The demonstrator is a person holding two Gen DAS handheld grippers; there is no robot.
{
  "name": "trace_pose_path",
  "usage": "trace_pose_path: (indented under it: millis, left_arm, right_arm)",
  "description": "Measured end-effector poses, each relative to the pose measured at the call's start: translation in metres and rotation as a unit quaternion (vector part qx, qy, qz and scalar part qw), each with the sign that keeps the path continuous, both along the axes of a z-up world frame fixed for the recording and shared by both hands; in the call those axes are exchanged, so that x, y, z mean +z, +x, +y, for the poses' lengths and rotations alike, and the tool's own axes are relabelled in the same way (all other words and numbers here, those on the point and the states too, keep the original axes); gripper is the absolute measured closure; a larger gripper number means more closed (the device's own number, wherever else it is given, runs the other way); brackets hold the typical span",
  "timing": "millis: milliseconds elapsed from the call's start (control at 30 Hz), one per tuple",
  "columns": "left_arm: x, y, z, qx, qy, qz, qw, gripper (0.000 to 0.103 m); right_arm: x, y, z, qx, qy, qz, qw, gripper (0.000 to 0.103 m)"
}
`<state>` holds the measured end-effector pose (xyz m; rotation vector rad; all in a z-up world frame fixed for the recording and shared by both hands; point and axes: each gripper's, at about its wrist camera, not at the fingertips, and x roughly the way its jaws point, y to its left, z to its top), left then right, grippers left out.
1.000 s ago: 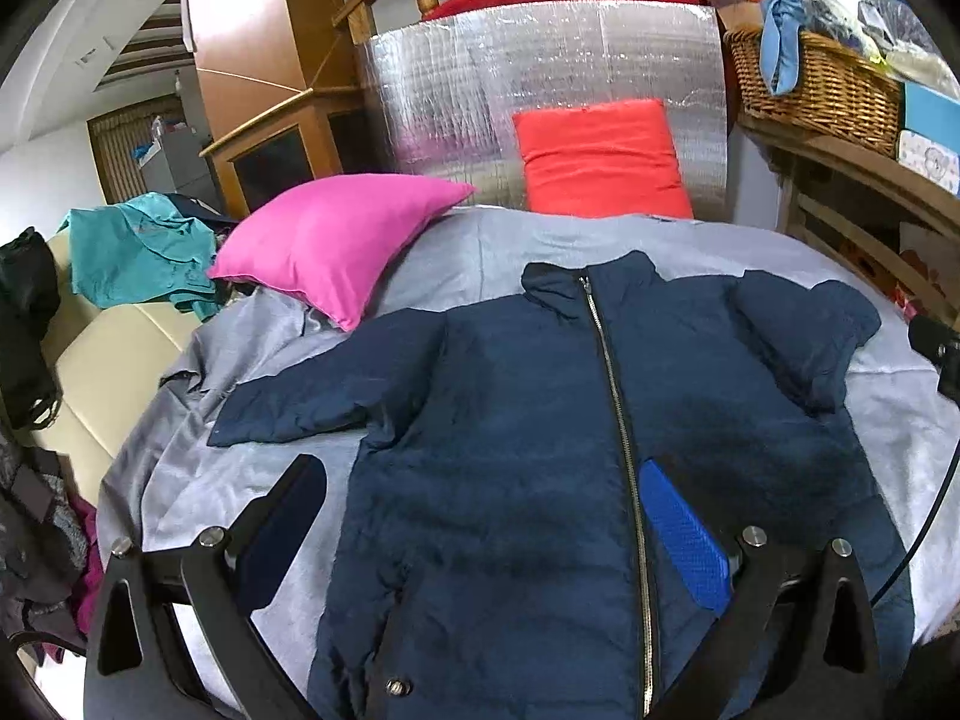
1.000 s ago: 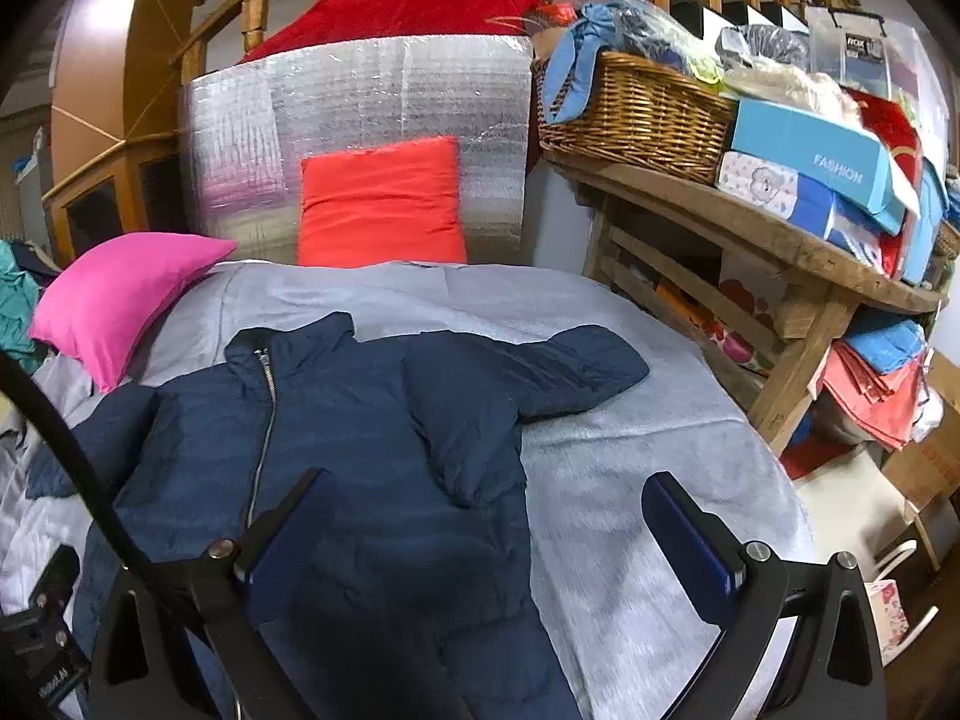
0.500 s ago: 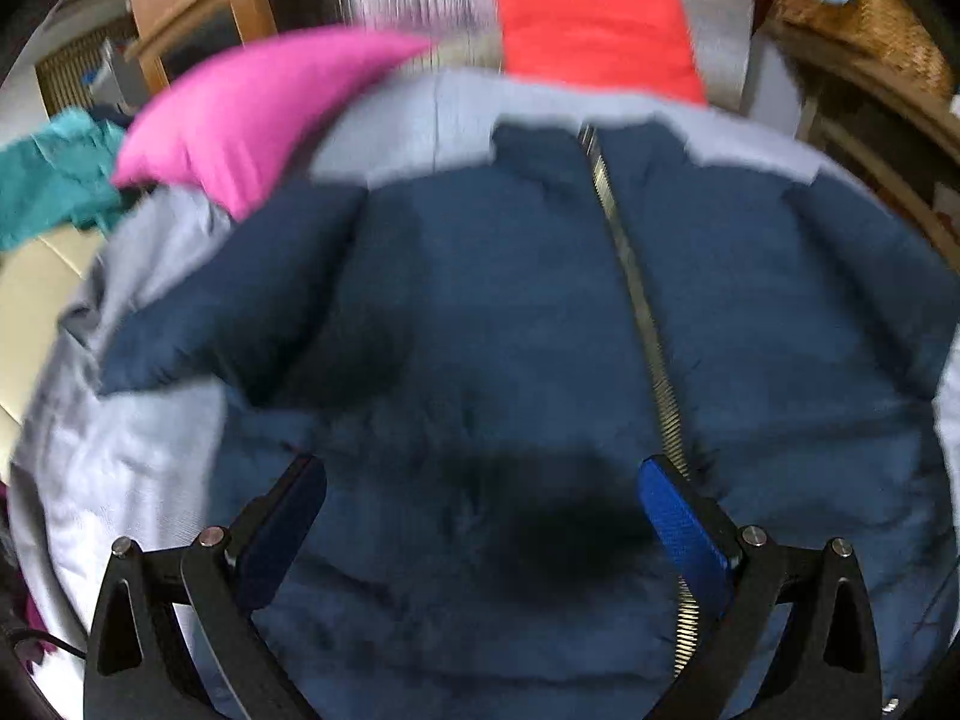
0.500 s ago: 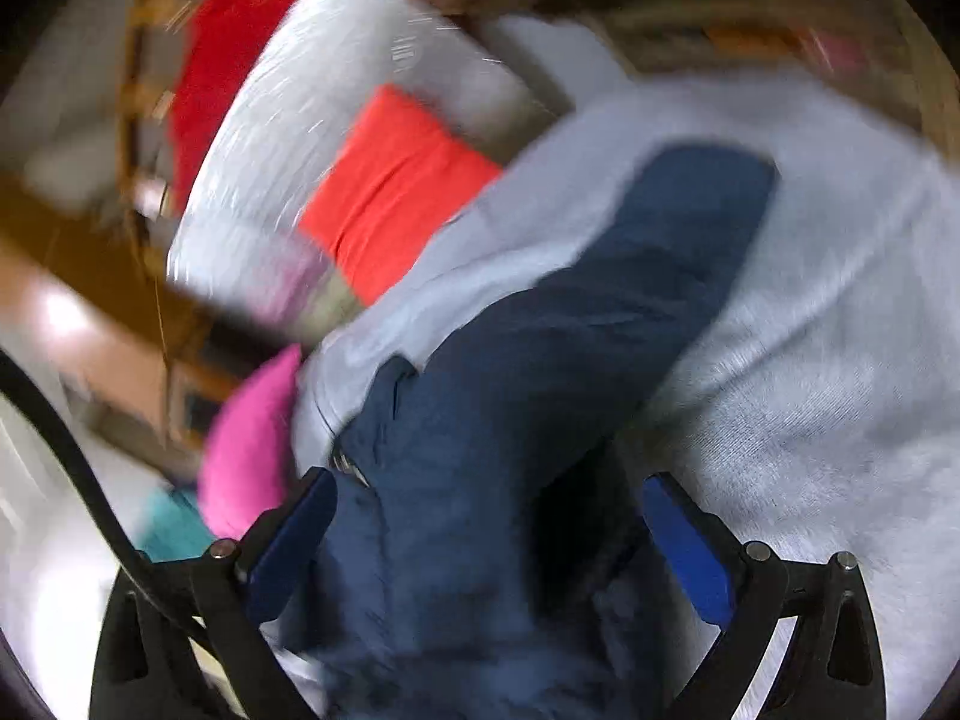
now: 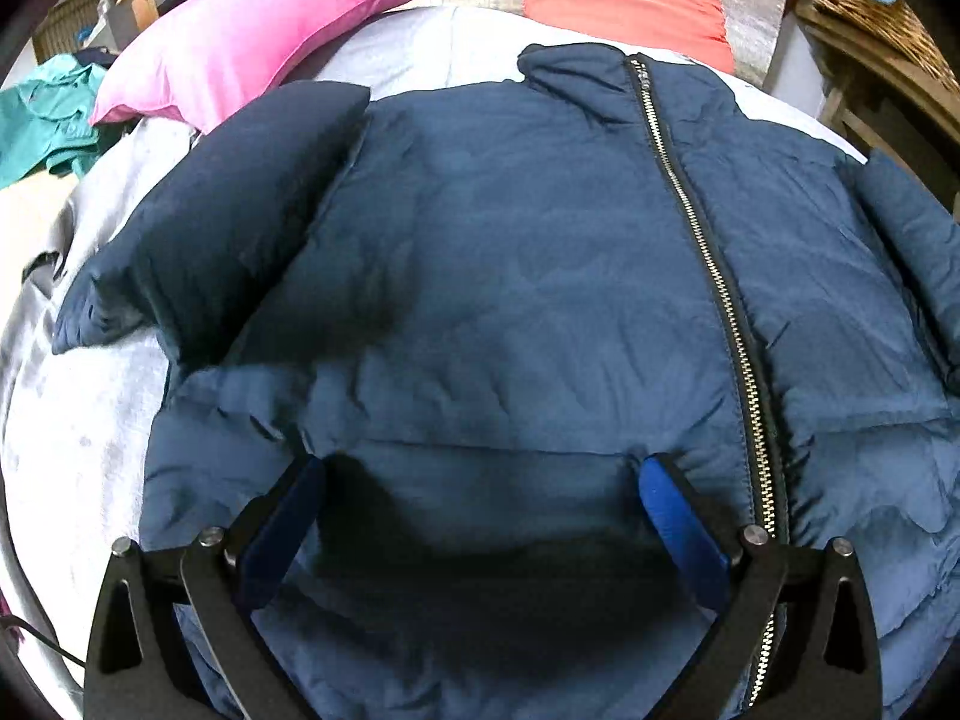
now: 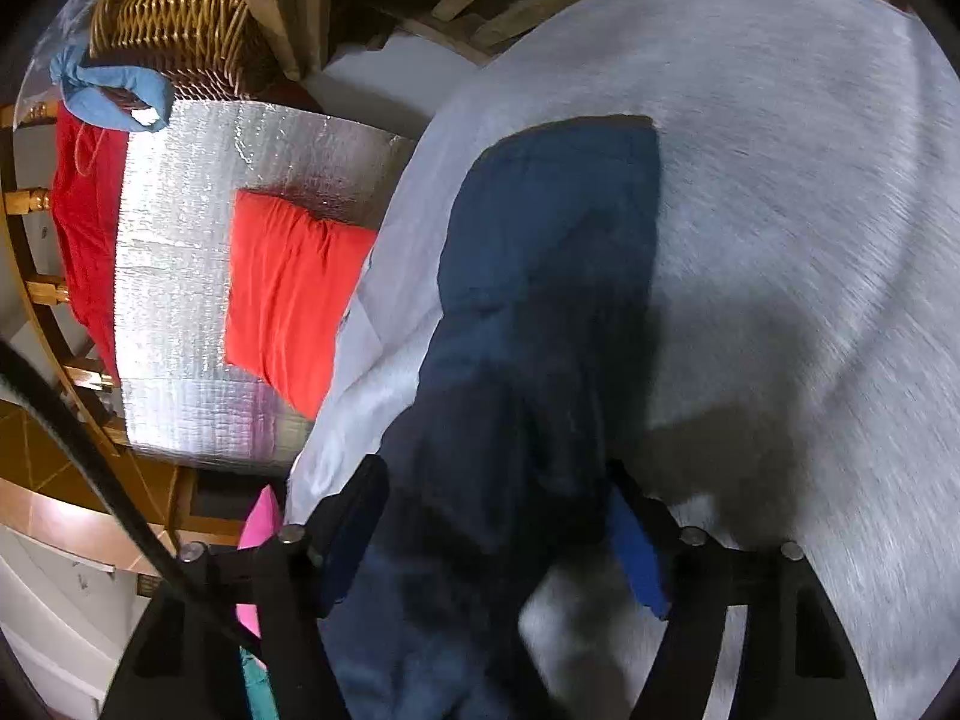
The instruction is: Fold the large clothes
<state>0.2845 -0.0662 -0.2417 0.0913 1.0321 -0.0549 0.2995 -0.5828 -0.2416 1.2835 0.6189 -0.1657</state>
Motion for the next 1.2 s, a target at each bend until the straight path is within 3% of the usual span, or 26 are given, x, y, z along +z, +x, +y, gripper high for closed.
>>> trace_pose_path:
  millis: [67,167,267,367,433,500,567,633,700,733,767,933,1033,1067,1133,1200]
  left_arm:
    - [-0.003,-0.001,0.003,0.004,-0.004,0.001,1.0,0.0]
    - [-0.004,-0.005,0.004,-0.008,0.001,0.007,0.9999,0.0]
    - [0.008,-0.009,0.003,-0.021,0.013,0.017,0.9996,0.0]
    - [0.035,-0.012,0.003,-0.009,0.055,-0.055,0.997,0.0]
    - [0.057,-0.022,0.007,-0.001,0.081,-0.118,0.9897,0.0]
    - [0.071,-0.026,0.016,0.015,0.088,-0.145,0.9855,0.0]
    - [0.075,-0.026,0.03,0.034,0.075,-0.142,0.9865,0.0]
    - [0.073,-0.023,0.045,0.051,0.06,-0.126,0.9889,0.0]
    - [0.071,-0.022,0.057,0.071,0.049,-0.117,0.9894,0.0]
    - [0.07,-0.023,0.061,0.078,0.049,-0.116,0.989,0.0]
    - [0.068,-0.022,0.061,0.083,0.049,-0.117,0.9885,0.0]
    - [0.078,-0.028,0.065,0.094,0.034,-0.131,0.9863,0.0]
    - [0.076,-0.032,0.066,0.092,0.037,-0.129,0.9866,0.0]
    - [0.076,-0.032,0.068,0.092,0.038,-0.128,0.9868,0.0]
    - [0.075,-0.03,0.071,0.092,0.038,-0.129,0.9867,0.0]
    - [0.076,-0.03,0.074,0.096,0.038,-0.13,0.9862,0.0]
  right_arm:
    - [-0.001,0.008,-0.001,-0.002,-0.008,0.003,1.0,0.057]
    - [0.012,0.01,0.011,0.01,-0.049,-0.003,0.999,0.073]
    - [0.051,0.005,0.036,0.033,-0.106,-0.044,0.993,0.079]
    - [0.096,-0.009,0.084,0.088,-0.14,-0.105,0.981,0.079]
    - [0.116,-0.021,0.121,0.127,-0.148,-0.141,0.971,0.079]
    - [0.125,-0.027,0.154,0.158,-0.146,-0.163,0.963,0.079]
    - [0.124,-0.031,0.191,0.195,-0.132,-0.168,0.957,0.078]
    - [0.111,-0.032,0.226,0.226,-0.136,-0.144,0.954,0.075]
    - [0.09,-0.027,0.247,0.255,-0.132,-0.104,0.952,0.064]
    - [0.082,-0.029,0.251,0.258,-0.127,-0.088,0.954,0.049]
    - [0.074,-0.026,0.248,0.252,-0.121,-0.068,0.958,0.037]
    - [0.064,-0.03,0.198,0.163,-0.056,-0.068,0.983,0.023]
    - [0.036,-0.029,0.162,0.088,0.045,-0.051,0.994,0.023]
    - [0.02,-0.03,0.151,0.056,0.098,-0.044,0.993,0.023]
    - [0.004,-0.028,0.142,0.028,0.154,-0.043,0.987,0.023]
    - [0.01,-0.027,0.138,0.014,0.146,-0.049,0.988,0.04]
